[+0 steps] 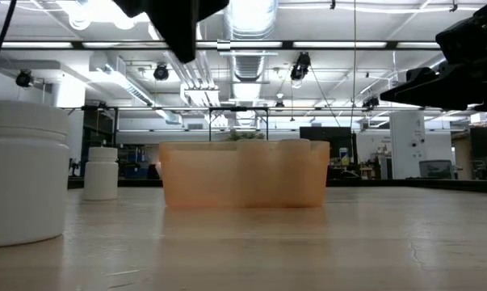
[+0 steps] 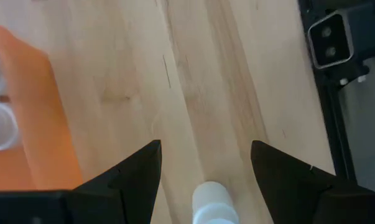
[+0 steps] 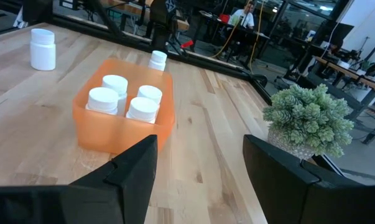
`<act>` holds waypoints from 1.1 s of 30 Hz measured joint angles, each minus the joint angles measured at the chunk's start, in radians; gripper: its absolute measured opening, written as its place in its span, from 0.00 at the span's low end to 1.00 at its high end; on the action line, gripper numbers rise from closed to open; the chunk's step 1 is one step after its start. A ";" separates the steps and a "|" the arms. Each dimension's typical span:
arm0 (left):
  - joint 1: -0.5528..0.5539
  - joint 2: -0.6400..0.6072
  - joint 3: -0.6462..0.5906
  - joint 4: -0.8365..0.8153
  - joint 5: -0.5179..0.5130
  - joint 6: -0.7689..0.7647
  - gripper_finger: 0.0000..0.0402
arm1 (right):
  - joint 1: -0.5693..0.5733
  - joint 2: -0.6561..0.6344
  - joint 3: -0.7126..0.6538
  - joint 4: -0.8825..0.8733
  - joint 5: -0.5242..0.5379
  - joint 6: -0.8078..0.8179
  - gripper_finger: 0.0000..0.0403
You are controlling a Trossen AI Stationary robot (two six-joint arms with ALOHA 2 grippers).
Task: Pick and place pill bottles into a basket
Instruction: Put the white medicine bottle into the orange bin
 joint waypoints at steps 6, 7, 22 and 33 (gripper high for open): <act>-0.009 0.000 -0.101 0.038 0.015 -0.042 0.57 | 0.000 0.000 0.000 0.000 0.000 0.000 0.56; -0.009 0.000 -0.121 0.048 0.023 -0.048 0.57 | 0.000 0.000 0.000 0.000 0.000 0.000 0.56; -0.044 -0.009 -0.190 0.093 0.048 -0.103 0.57 | 0.000 0.000 0.000 0.001 0.000 0.000 0.56; -0.059 -0.014 -0.194 0.038 0.045 -0.127 0.57 | 0.000 0.000 0.000 0.000 0.000 0.000 0.56</act>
